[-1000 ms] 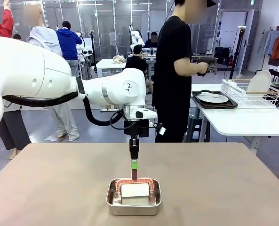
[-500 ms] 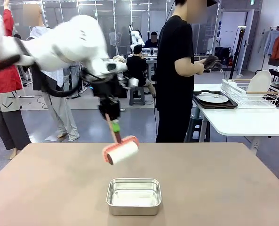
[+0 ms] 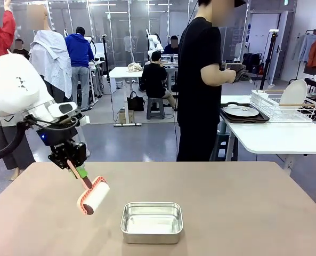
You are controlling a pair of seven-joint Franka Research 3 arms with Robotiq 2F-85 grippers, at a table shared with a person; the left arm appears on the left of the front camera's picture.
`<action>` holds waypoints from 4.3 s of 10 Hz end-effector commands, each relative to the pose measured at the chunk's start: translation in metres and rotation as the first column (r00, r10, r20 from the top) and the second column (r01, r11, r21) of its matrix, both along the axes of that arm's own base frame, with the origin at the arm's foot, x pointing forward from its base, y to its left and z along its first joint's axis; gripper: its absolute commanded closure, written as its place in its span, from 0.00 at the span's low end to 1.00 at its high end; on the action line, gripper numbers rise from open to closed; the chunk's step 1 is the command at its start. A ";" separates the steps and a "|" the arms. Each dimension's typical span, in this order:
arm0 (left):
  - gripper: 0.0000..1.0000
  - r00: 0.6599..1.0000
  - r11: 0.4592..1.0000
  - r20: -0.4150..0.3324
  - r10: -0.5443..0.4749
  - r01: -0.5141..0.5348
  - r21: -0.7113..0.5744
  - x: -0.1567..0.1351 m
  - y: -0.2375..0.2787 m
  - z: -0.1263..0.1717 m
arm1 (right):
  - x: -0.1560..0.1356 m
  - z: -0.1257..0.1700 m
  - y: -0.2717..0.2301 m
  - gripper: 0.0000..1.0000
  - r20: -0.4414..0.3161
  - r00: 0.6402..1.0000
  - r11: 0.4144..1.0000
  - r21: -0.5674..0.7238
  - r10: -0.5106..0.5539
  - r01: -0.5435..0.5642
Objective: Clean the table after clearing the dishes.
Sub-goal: When the right (or left) Handle tray is removed, use the right hand (or left hand) to clean the right (or left) side of the table with the Lint Roller.
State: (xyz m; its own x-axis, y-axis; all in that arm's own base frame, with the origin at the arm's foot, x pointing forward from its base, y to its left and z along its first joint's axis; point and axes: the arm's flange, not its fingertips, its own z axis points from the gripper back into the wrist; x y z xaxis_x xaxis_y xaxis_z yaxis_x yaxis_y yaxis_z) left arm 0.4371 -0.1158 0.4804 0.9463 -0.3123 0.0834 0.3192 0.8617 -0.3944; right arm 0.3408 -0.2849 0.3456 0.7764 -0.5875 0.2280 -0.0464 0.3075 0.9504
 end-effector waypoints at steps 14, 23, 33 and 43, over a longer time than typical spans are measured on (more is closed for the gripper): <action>0.80 0.971 0.953 -0.007 0.238 -0.234 -0.193 0.068 0.009 -0.078 | -0.001 0.002 0.002 0.00 0.002 1.000 1.000 -0.007 -0.004 0.004; 0.80 0.927 0.911 -0.221 0.304 -0.351 -0.219 0.088 0.136 -0.191 | -0.001 0.002 0.002 0.00 0.002 1.000 1.000 -0.007 -0.004 0.004; 0.80 0.878 0.860 -0.062 0.475 -0.448 0.244 0.021 0.228 -0.101 | -0.001 0.002 0.002 0.00 0.002 1.000 1.000 -0.007 -0.004 0.004; 0.80 0.923 0.864 0.174 0.342 -0.382 0.329 -0.017 0.181 0.068 | -0.001 0.002 0.002 0.00 0.002 1.000 1.000 -0.007 -0.004 0.004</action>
State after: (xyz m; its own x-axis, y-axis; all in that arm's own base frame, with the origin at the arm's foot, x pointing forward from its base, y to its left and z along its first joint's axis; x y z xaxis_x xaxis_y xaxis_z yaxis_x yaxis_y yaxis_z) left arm 0.4058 0.0656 0.5722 0.9811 0.0251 0.1919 -0.0203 0.9994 -0.0268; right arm 0.3408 -0.2849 0.3455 0.7765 -0.5875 0.2278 -0.0462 0.3074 0.9504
